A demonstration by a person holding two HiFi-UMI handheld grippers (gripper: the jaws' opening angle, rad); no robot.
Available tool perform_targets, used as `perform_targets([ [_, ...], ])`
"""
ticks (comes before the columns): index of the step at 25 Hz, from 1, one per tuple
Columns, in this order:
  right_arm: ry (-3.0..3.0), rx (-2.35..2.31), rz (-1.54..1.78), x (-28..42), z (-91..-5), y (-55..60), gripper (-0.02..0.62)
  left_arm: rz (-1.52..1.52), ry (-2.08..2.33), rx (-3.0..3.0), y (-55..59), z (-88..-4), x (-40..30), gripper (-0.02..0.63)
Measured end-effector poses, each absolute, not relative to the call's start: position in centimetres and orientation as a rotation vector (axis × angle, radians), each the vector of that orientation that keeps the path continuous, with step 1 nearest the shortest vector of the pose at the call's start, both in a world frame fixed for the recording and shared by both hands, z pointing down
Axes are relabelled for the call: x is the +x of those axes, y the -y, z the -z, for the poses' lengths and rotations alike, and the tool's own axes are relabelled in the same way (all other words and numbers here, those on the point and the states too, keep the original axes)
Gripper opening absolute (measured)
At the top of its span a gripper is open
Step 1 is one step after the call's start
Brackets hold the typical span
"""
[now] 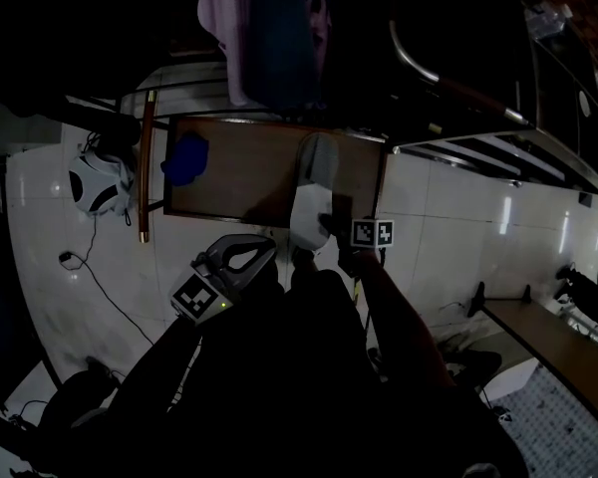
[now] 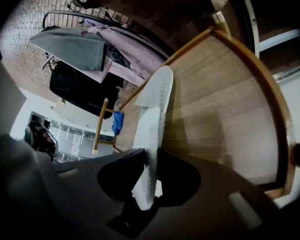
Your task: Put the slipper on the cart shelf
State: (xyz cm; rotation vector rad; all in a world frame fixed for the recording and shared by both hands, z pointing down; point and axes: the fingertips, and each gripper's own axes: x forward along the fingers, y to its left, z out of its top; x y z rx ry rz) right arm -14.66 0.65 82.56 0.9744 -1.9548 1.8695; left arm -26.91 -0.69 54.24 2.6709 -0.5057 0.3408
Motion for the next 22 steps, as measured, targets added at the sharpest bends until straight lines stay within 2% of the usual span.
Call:
perform_targets([
  [7,2.1,1.026,-1.808,-14.0,-77.2,-0.4,0.063,-0.311,0.479,2.738,0.9,-52.3,-25.7,0.011],
  [15,2.393,1.08,-1.711,-13.7,-66.9,0.4,0.063,-0.223,0.489,2.82,1.0,-47.8,-24.4,0.009],
  [22,2.585,1.178,-1.374,-13.1,-57.4,1.1,0.061,-0.194,0.498,2.869,1.2,-44.9,-24.1,0.009],
])
